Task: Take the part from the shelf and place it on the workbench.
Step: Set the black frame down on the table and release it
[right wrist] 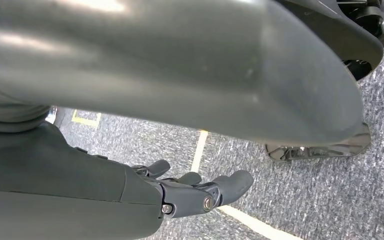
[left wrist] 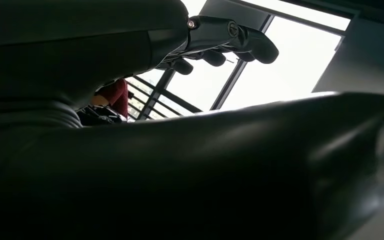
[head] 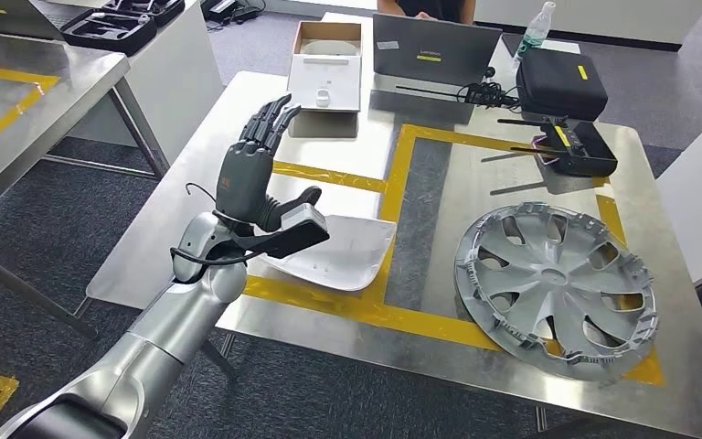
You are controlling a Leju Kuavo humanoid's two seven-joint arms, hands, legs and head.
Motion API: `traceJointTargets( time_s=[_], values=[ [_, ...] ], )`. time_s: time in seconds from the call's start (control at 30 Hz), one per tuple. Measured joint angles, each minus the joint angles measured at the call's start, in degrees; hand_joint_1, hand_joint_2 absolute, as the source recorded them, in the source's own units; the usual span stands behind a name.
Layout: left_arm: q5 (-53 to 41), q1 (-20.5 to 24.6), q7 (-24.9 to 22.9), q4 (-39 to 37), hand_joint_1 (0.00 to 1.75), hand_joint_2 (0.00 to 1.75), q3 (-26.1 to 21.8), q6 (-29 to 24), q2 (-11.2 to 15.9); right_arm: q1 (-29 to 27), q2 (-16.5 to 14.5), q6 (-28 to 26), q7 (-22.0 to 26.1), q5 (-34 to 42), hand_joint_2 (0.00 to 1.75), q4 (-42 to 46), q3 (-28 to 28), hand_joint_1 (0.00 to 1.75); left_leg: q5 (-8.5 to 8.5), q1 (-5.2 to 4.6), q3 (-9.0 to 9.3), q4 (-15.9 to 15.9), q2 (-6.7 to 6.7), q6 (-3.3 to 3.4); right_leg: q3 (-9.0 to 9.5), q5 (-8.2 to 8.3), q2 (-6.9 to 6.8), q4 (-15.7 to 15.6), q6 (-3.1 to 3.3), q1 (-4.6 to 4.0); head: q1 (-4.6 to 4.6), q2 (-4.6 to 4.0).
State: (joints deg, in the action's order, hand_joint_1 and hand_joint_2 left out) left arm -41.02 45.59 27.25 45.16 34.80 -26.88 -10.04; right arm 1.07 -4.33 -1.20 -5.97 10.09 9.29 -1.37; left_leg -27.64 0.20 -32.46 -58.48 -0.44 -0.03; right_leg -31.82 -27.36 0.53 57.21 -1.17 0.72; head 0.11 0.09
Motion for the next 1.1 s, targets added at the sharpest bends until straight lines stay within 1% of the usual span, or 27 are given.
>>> traceJointTargets(
  time_s=[0.1, 0.17, 0.2, 0.23, 0.3, 0.33, 0.37, 0.4, 0.43, 0.47, 0.5, 0.53, 0.57, 0.63, 0.67, 0.7, 0.73, 0.8, 0.83, 0.87, 0.9, 0.93, 0.97, 1.0, 1.03, 1.07, 1.1],
  values=[
    [0.1, -0.4, -0.3, 2.7, 0.00, 0.00, 1.1, 0.0, 0.5, 0.0, 0.0, -0.1, 0.0, 0.1, 0.00, 0.0, 0.0, 0.00, 0.06, -0.16, -0.04, 0.0, 0.01, 0.46, 0.07, 0.12, 0.01, -0.2, -0.45, 0.19, -0.01, 0.00],
    [0.1, -0.5, -0.3, 4.1, 0.00, 0.00, 1.6, 0.0, 0.6, 0.0, -0.1, -0.1, 0.0, 0.1, 0.00, 0.0, 0.0, 0.00, 0.65, 0.20, 0.16, 0.6, 0.13, 1.00, -0.19, -0.55, -0.06, 0.6, -0.81, 0.27, 0.05, 0.00],
    [0.1, -0.6, -0.4, 4.7, 0.00, 0.00, 1.8, 0.0, 0.6, 0.0, -0.1, -0.1, 0.0, 0.1, 0.00, 0.0, 0.0, 0.00, 0.97, 0.43, 0.24, 0.9, 0.19, 1.26, -0.95, -1.76, -0.11, 2.3, -0.99, 0.29, 0.17, 0.00],
    [0.0, -0.6, -0.5, 5.1, 0.00, 0.00, 2.1, 0.0, 0.7, 0.0, -0.1, -0.1, 0.0, 0.1, 0.00, 0.0, 0.0, 0.00, 1.16, 0.60, 0.27, 1.1, 0.26, 1.44, -2.14, -3.43, -0.16, 4.9, -1.15, 0.36, 0.30, 0.00],
    [-0.1, -1.0, -0.7, 5.6, 0.00, 0.00, 2.6, 0.2, 0.9, 0.0, -0.1, -0.1, 0.1, 0.1, 0.00, 0.0, 0.0, 0.00, 1.23, 0.64, 0.06, 1.1, 0.37, 1.53, -5.77, -6.88, -0.20, 12.7, -1.51, 0.50, 0.49, 0.00],
    [-0.2, -1.3, -0.8, 5.7, 0.00, 0.00, 2.8, 0.3, 1.0, 0.0, -0.1, -0.1, 0.1, 0.1, 0.00, 0.0, 0.0, 0.00, 1.22, 0.68, -0.06, 1.0, 0.42, 1.49, -7.04, -7.40, -0.21, 15.3, -1.67, 0.64, 0.49, 0.00],
    [-0.3, -1.5, -0.8, 5.8, 0.00, 0.00, 3.0, 0.4, 1.1, 0.0, -0.1, -0.1, 0.1, 0.1, 0.00, 0.0, 0.0, 0.00, 1.20, 0.77, -0.20, 0.8, 0.45, 1.40, -7.51, -6.93, -0.22, 16.2, -1.84, 0.80, 0.49, 0.00],
    [-0.3, -1.7, -0.8, 5.8, 0.00, 0.00, 3.2, 0.5, 1.2, 0.0, -0.1, -0.1, 0.1, 0.1, 0.00, 0.0, 0.0, 0.00, 1.14, 0.94, -0.36, 0.5, 0.45, 1.20, -6.70, -5.31, -0.25, 14.5, -2.00, 0.99, 0.49, 0.00],
    [-0.3, -1.8, -0.8, 5.9, 0.00, 0.00, 3.4, 0.5, 1.3, 0.0, 0.0, -0.1, 0.1, 0.1, 0.00, 0.0, 0.0, 0.00, 1.02, 1.17, -0.55, 0.2, 0.41, 0.87, -4.84, -3.19, -0.32, 10.7, -2.24, 1.24, 0.49, 0.00],
    [-0.4, -1.8, -0.8, 6.0, 0.00, 0.00, 3.7, 0.5, 1.4, 0.0, -0.1, -0.1, 0.1, 0.1, 0.00, 0.0, 0.0, 0.00, 0.91, 1.31, -0.82, -0.2, 0.32, 0.38, -2.92, -1.85, -0.28, 7.0, -2.42, 1.32, 0.57, 0.00],
    [-0.4, -1.8, -0.8, 6.0, 0.00, 0.00, 3.9, 0.5, 1.5, 0.1, -0.2, 0.0, 0.1, 0.1, 0.00, 0.0, 0.0, 0.00, 0.84, 1.35, -1.07, -0.5, 0.20, -0.17, -1.59, -0.79, -0.10, 4.2, -2.25, 1.31, 0.67, 0.00],
    [-0.5, -1.9, -0.8, 6.1, 0.00, 0.00, 4.1, 0.4, 1.7, 0.1, -0.3, 0.1, 0.2, 0.1, 0.00, 0.0, 0.0, 0.00, 0.86, 1.28, -1.29, -0.8, 0.08, -0.71, -0.90, -0.54, 0.07, 2.6, -1.91, 1.28, 0.77, 0.00],
    [-0.6, -2.0, -0.8, 6.1, 0.00, 0.00, 4.3, 0.3, 1.8, 0.2, -0.3, 0.2, 0.2, 0.0, 0.00, 0.0, 0.0, 0.00, 1.02, 1.15, -1.46, -0.8, -0.02, -1.23, -1.04, -0.76, 0.29, 2.5, -1.35, 1.12, 0.85, 0.00],
    [-0.8, -2.3, -0.7, 6.2, 0.00, 0.00, 4.7, -0.2, 2.3, 0.2, -0.3, 0.4, 0.2, -0.1, 0.00, 0.0, 0.0, 0.00, 1.31, 1.16, -1.66, -0.8, -0.10, -2.05, -1.59, -0.48, 0.36, 2.5, -0.09, 1.14, 0.87, 0.00],
    [-0.8, -2.5, -0.7, 6.2, 0.00, 0.00, 5.0, -0.3, 2.6, 0.2, -0.3, 0.4, 0.2, -0.1, 0.00, 0.0, 0.0, 0.00, 0.86, 1.25, -1.97, -1.2, -0.04, -2.34, -1.88, -0.20, 0.30, 2.5, 0.49, 1.12, 0.86, 0.00],
    [-0.8, -2.6, -0.6, 6.2, 0.00, 0.00, 5.2, -0.4, 2.9, 0.2, -0.4, 0.4, 0.3, -0.1, 0.00, 0.0, 0.0, 0.00, -0.36, 1.33, -2.62, -2.5, 0.04, -2.51, -2.20, 0.12, 0.23, 2.4, 1.06, 1.10, 0.83, 0.00],
    [-0.8, -2.7, -0.6, 6.2, 0.00, 0.00, 5.4, -0.4, 3.0, 0.2, -0.4, 0.4, 0.3, 0.0, 0.00, 0.0, 0.0, 0.00, -2.27, 1.34, -3.67, -5.0, 0.12, -2.58, -2.59, 0.47, 0.13, 2.4, 1.55, 1.02, 0.78, 0.00],
    [-0.6, -2.7, -0.6, 6.1, 0.00, 0.00, 5.7, -0.4, 3.2, 0.2, -0.4, 0.4, 0.4, 0.2, 0.00, 0.0, 0.0, 0.00, -6.96, 1.18, -6.59, -12.8, 0.18, -2.56, -3.62, 1.20, -0.04, 2.4, 2.20, 0.60, 0.68, 0.00],
    [-0.5, -2.7, -0.6, 6.1, 0.00, 0.00, 5.9, -0.3, 3.2, 0.2, -0.4, 0.4, 0.5, 0.2, 0.00, 0.0, 0.0, 0.00, -8.35, 1.06, -7.58, -16.0, 0.18, -2.46, -4.15, 1.60, -0.11, 2.4, 2.38, 0.35, 0.67, 0.00],
    [-0.4, -2.7, -0.7, 6.0, 0.00, 0.00, 6.1, -0.2, 3.2, 0.2, -0.4, 0.4, 0.6, 0.3, 0.00, 0.0, 0.0, 0.00, -8.66, 0.92, -7.68, -17.6, 0.18, -2.23, -4.69, 2.03, -0.16, 2.4, 2.48, 0.08, 0.66, 0.00],
    [-0.3, -2.6, -0.7, 5.9, 0.00, 0.00, 6.3, -0.1, 3.2, 0.2, -0.4, 0.3, 0.6, 0.4, 0.00, 0.0, 0.0, 0.00, -7.82, 0.76, -6.57, -16.7, 0.18, -1.87, -5.17, 2.44, -0.17, 2.4, 2.54, -0.15, 0.67, 0.00],
    [-0.2, -2.5, -0.8, 5.9, 0.00, 0.00, 6.6, 0.1, 3.2, 0.2, -0.4, 0.3, 0.7, 0.5, 0.00, 0.0, 0.0, 0.00, -6.35, 0.56, -4.42, -13.7, 0.18, -1.40, -5.62, 2.86, -0.17, 2.4, 2.55, -0.37, 0.67, 0.00],
    [-0.1, -2.3, -0.8, 5.9, 0.00, 0.00, 6.7, 0.3, 3.1, 0.2, -0.4, 0.3, 0.7, 0.6, 0.00, 0.0, 0.0, 0.00, -5.16, 0.28, -1.59, -9.4, 0.18, -0.79, -6.01, 3.29, -0.17, 2.4, 2.52, -0.52, 0.68, 0.00],
    [0.0, -2.1, -0.8, 5.9, 0.00, 0.00, 6.9, 0.4, 3.0, 0.2, -0.5, 0.2, 0.8, 0.7, 0.00, 0.0, 0.0, 0.00, -4.33, -0.01, 0.95, -5.5, 0.25, -0.35, -6.31, 3.72, -0.15, 2.4, 2.37, -0.65, 0.72, 0.00],
    [0.1, -1.8, -0.8, 5.9, 0.00, 0.00, 7.0, 0.5, 2.8, 0.2, -0.5, 0.2, 0.8, 0.8, 0.00, 0.0, 0.0, 0.00, -3.85, -0.30, 2.68, -2.6, 0.30, -0.06, -6.49, 4.14, -0.17, 2.4, 2.12, -0.68, 0.70, 0.00],
    [0.3, -1.5, -0.8, 5.8, 0.00, 0.00, 7.2, 0.5, 2.7, 0.2, -0.6, 0.2, 0.9, 0.9, 0.00, 0.0, 0.0, 0.00, -3.77, -0.56, 3.46, -1.0, 0.33, 0.16, -6.58, 4.57, -0.20, 2.3, 1.80, -0.61, 0.65, 0.00],
    [0.4, -1.2, -0.8, 5.8, 0.00, 0.00, 7.3, 0.6, 2.6, 0.2, -0.6, 0.2, 0.9, 1.0, 0.00, 0.0, -0.1, 0.00, -3.46, -0.74, 3.39, -0.7, 0.36, 0.27, -6.61, 5.01, -0.23, 2.1, 1.39, -0.51, 0.59, 0.00]
  ],
)
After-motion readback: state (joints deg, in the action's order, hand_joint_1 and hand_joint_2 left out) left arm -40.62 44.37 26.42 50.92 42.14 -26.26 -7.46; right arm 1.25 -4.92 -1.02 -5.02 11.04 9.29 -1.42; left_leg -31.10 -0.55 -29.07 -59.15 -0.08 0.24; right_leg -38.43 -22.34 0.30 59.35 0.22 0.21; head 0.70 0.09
